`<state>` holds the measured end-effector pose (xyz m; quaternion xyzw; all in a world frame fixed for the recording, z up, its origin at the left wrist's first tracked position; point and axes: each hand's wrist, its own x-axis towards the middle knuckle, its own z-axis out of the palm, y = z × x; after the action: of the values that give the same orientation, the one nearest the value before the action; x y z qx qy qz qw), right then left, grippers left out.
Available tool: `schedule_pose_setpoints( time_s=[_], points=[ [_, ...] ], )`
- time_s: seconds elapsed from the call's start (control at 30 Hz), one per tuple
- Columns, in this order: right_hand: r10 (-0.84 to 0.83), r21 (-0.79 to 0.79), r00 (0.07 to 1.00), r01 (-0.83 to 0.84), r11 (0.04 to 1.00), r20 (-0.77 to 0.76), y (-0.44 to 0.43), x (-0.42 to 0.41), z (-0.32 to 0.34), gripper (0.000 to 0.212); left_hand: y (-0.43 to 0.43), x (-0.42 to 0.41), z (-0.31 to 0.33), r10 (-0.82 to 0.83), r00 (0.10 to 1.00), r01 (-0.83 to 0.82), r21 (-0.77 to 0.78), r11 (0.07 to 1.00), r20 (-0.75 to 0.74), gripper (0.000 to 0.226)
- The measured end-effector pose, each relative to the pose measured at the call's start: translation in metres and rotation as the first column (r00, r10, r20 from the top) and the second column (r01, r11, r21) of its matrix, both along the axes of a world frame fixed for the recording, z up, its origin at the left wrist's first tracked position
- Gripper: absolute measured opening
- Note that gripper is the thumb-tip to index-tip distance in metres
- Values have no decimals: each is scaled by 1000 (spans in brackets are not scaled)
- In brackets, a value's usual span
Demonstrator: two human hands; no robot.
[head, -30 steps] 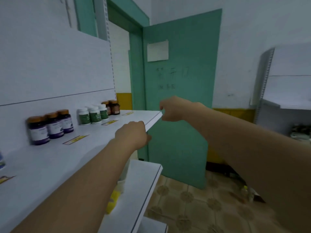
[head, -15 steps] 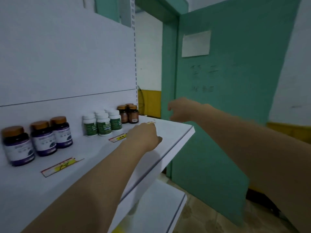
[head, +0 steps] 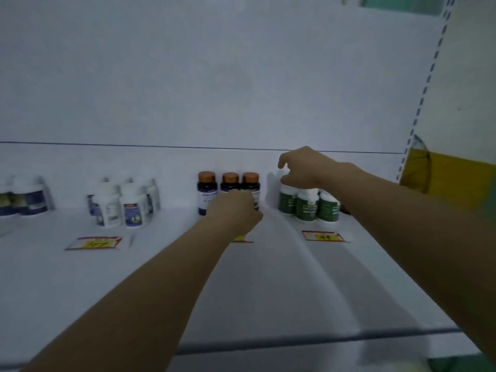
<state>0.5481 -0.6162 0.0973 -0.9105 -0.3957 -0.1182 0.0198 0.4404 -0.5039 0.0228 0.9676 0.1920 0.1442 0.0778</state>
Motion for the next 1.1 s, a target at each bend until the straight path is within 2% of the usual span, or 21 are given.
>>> schedule_pose_setpoints(
  time_s=[0.17,0.33,0.6,0.77,0.87,1.1],
  points=[
    [132,24,991,-131,991,-32,56,-15,-17,33,48,-44,-17,188,978,-182,74,981,-91,31],
    [182,34,983,-181,983,-40,93,-22,-31,26,84,-62,-36,277,950,-266,89,960,-147,37],
    [190,74,981,-192,979,42,139,-22,-42,30,98,-42,-63,192,973,-185,62,981,-128,44],
    [185,35,979,-188,982,85,163,-23,-51,38,106,-41,-72,148,955,-143,36,989,-257,60],
    [169,30,978,-174,984,120,170,-24,-56,38,104,-42,-72,148,949,-153,2,988,-280,62],
    [215,77,976,-216,973,22,170,-25,-48,27,102,-43,-70,142,946,-154,-16,988,-292,62]
  ],
)
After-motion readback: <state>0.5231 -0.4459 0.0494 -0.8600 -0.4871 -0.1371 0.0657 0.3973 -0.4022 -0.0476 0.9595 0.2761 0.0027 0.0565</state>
